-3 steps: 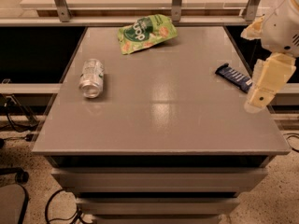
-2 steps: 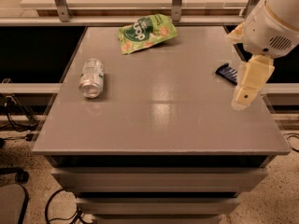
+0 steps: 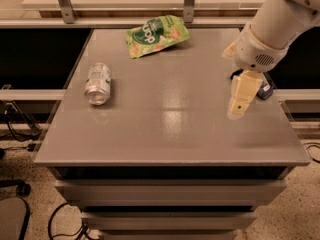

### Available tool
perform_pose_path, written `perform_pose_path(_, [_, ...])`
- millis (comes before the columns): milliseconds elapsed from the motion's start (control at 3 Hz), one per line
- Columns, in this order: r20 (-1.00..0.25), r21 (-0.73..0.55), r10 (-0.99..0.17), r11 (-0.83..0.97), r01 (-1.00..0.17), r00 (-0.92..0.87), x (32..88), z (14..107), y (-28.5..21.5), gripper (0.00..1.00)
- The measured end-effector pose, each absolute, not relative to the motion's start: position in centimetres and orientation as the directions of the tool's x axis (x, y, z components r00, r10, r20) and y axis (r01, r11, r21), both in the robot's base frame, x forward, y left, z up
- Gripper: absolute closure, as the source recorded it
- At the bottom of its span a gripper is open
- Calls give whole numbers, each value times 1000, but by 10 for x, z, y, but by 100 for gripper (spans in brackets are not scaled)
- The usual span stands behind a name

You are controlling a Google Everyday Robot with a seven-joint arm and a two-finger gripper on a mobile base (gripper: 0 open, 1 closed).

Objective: Move rxbar blueberry near 7up can

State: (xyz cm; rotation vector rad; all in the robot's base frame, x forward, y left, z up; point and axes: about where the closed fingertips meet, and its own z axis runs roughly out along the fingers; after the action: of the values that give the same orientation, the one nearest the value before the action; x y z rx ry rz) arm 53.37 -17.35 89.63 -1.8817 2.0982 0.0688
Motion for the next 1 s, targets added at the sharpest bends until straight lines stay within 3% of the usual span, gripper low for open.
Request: perform_pose_path(1000, [-238,-145,-957,206,-968,-168,591,839,-207,0])
